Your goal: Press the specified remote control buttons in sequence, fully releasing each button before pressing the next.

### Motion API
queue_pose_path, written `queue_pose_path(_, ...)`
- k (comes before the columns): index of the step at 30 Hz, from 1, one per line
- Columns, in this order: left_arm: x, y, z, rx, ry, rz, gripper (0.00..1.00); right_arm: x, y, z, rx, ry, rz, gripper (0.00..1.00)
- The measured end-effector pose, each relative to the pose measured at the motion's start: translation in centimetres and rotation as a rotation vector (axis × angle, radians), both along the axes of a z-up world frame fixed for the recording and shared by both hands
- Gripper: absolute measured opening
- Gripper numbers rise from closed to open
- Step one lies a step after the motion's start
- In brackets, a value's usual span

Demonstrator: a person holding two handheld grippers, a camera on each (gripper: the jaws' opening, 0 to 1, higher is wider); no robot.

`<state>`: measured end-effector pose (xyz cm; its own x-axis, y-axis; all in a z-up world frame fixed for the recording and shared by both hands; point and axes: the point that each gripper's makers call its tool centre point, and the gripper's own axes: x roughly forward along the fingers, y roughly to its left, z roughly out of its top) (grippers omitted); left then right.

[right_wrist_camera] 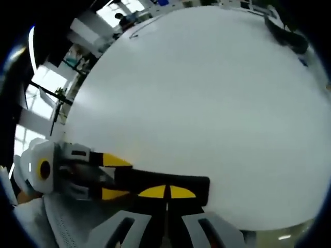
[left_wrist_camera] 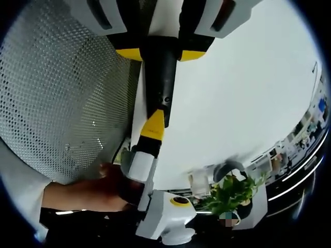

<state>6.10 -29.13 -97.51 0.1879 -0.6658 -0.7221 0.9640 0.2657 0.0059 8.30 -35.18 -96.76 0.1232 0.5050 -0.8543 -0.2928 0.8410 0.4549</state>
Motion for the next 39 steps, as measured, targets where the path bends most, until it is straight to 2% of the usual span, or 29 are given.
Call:
queue_pose_path(3,-0.1,-0.1,0.1,-0.001,-0.001,-0.002,0.24,-0.1,0.2,0.1,-0.017,0.005,0.01,0.0)
queue_pose_path(6,-0.1,-0.1,0.0,0.003,-0.003,-0.005,0.24,-0.1,0.2,0.1,-0.046,-0.021,0.048,0.0)
queue_pose_path(9,-0.2,-0.3,0.1,0.016,-0.026,-0.024,0.24,-0.1,0.9,0.6,-0.023,-0.043,0.072,0.0)
queue_pose_path(12,-0.4,-0.4,0.0,0.012,0.0,-0.019,0.23,0.0,1.2,0.7,-0.011,-0.059,0.085,0.0)
queue_pose_path(15,-0.4,-0.5,0.0,0.01,-0.008,-0.029,0.24,0.0,1.5,0.6,-0.006,-0.058,0.097,0.0)
queue_pose_path(22,-0.4,-0.7,0.0,-0.001,-0.006,-0.028,0.24,-0.2,2.1,0.1,-0.038,-0.08,0.167,0.0)
queue_pose_path(29,-0.4,-0.7,0.0,-0.005,-0.007,-0.026,0.24,-0.1,2.0,-0.1,-0.026,-0.074,0.133,0.0)
queue_pose_path(34,-0.3,-0.7,0.0,-0.005,-0.01,-0.026,0.24,0.2,2.0,-0.2,-0.01,-0.025,0.087,0.0)
queue_pose_path(39,-0.3,-0.7,0.1,-0.007,-0.009,-0.023,0.24,0.1,2.0,-0.1,0.007,-0.029,0.077,0.0)
